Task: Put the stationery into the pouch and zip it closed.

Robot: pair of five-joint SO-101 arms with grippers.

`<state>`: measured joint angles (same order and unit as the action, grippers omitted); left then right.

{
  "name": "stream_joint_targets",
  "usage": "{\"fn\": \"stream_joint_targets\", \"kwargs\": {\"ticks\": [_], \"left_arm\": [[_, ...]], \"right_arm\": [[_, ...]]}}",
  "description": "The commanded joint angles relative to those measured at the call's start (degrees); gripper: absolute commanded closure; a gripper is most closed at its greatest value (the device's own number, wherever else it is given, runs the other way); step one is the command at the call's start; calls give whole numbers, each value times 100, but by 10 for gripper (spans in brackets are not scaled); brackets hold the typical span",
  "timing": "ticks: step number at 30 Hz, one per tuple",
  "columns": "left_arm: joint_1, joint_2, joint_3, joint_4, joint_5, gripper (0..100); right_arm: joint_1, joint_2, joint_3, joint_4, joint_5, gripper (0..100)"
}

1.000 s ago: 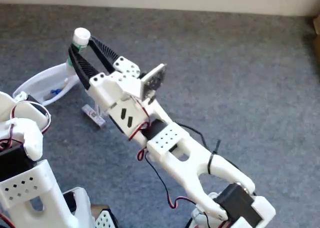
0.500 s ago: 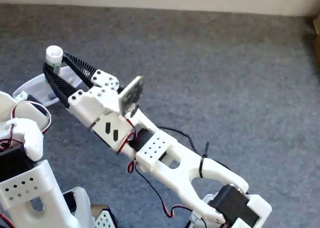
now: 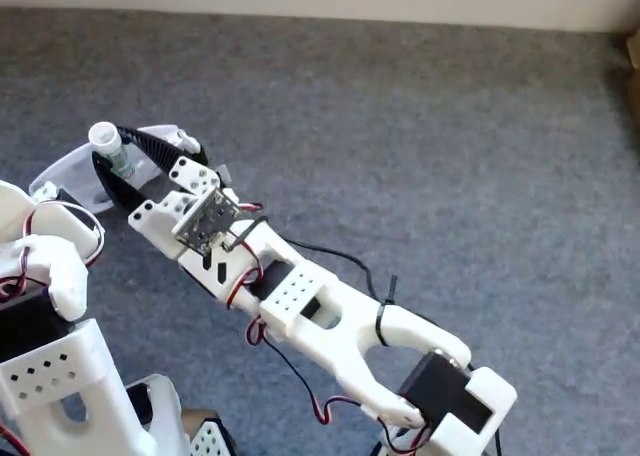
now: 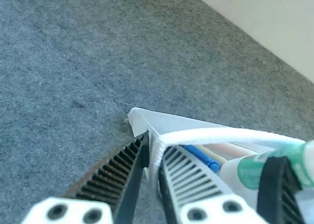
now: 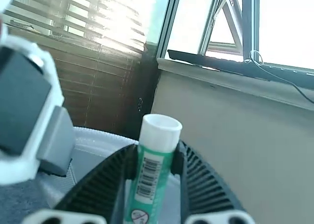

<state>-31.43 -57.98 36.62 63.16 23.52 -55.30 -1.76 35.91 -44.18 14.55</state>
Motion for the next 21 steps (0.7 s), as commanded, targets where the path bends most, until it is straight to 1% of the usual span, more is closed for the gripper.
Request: {"fn": "stream_joint_targets", "kwargs": {"ticks": [1, 7, 16, 21], "left_arm": [[92, -154, -84, -149, -44, 990], [92, -154, -84, -149, -44, 990], [92, -154, -75, -149, -53, 990], [92, -154, -75, -149, -53, 990]], "right_arm": [[22, -84, -338, 22, 70, 868], [48, -136, -338, 22, 70, 865], [127, -1103, 180, 75, 44, 863], [136, -1270, 171, 796, 44, 863]]}}
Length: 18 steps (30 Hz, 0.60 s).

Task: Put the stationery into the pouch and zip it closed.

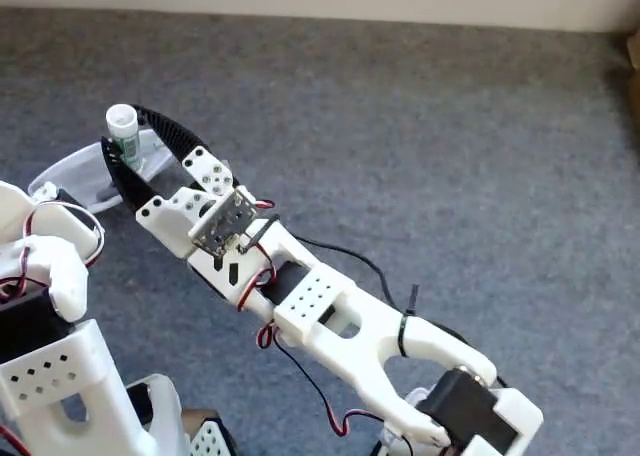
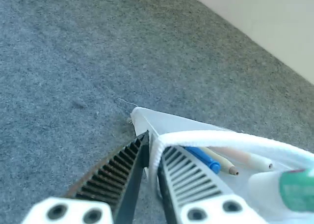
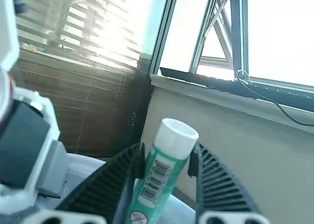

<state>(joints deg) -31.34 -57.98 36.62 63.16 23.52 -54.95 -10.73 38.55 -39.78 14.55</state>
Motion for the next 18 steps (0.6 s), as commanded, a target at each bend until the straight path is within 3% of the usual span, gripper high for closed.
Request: {"fn": "stream_joint_targets", "kwargs": {"ticks": [1, 8, 18], "left_arm": [[84, -154, -75, -149, -53, 990], [84, -154, -75, -149, -53, 990], [84, -154, -22, -185, -53, 990]], "right_arm": [[101, -365, -92, 470, 44, 863], [110, -356, -57, 673, 44, 700], [180, -418, -92, 673, 44, 760]]}}
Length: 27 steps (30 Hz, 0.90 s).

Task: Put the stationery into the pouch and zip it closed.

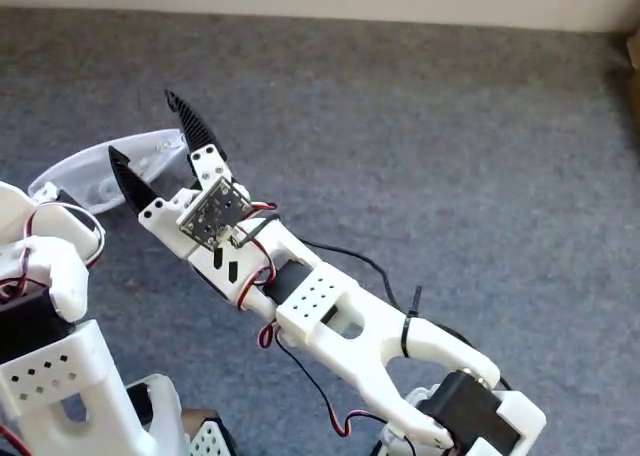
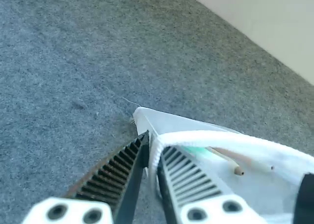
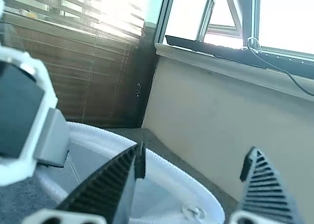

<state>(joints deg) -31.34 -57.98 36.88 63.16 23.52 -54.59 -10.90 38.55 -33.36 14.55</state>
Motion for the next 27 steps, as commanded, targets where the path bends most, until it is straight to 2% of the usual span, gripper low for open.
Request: {"fn": "stream_joint_targets", "kwargs": {"ticks": [1, 6, 14, 21, 24, 27], "left_arm": [[84, -154, -48, -185, -53, 990], [84, -154, -48, -185, -53, 989], [75, -154, -84, -185, -53, 989], [31, -154, -110, -185, -53, 989], [-207, -154, -251, -185, -26, 992], [-497, -154, -400, -158, -18, 993]], "right_arm": [[207, -435, -92, 31, 44, 794], [409, -787, -84, 31, 44, 998], [602, -1560, -48, 242, 44, 994], [1174, -2193, -470, 2492, 44, 994], [1323, -2264, -892, 3433, 35, 994], [1376, -2246, -1332, 4154, -387, 994]]}}
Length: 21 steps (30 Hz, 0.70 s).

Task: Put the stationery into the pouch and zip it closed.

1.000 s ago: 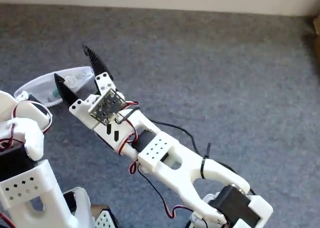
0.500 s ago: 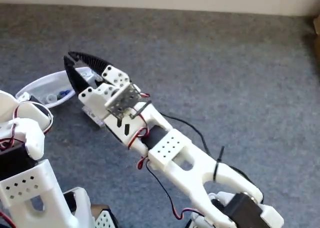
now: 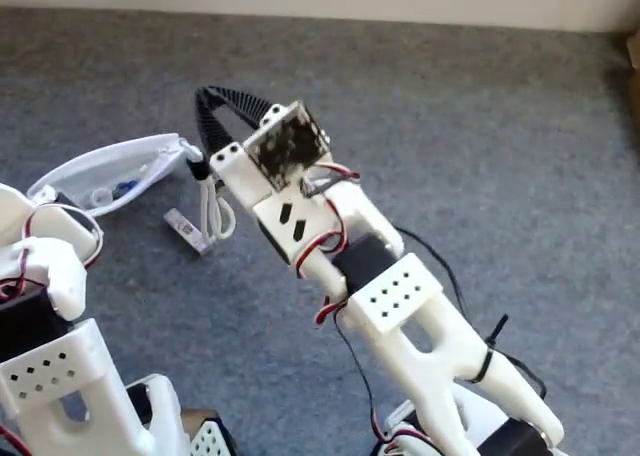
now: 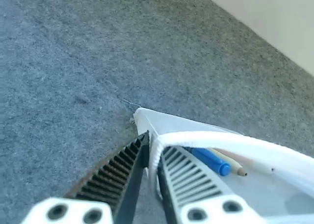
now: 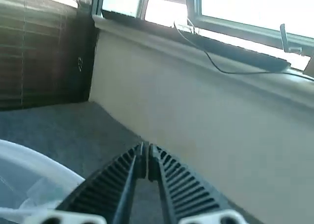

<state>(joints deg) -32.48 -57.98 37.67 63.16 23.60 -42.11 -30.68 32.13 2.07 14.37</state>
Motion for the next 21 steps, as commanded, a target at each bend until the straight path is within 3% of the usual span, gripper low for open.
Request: {"fn": "stream_joint_targets", "kwargs": {"ticks": [1, 7, 13, 21], "left_arm": [[-470, -154, -488, -158, 44, 993], [-1305, -154, -602, -158, 255, 993], [-1446, -154, -637, -176, 422, 993], [-1991, -154, -743, -149, 448, 993]], "right_arm": [[163, -268, -840, 840, -624, 994], [224, -268, -1376, 1965, -1073, 994], [215, -268, -936, 2659, -1073, 991], [-725, -259, 426, 2633, -1073, 943]]}}
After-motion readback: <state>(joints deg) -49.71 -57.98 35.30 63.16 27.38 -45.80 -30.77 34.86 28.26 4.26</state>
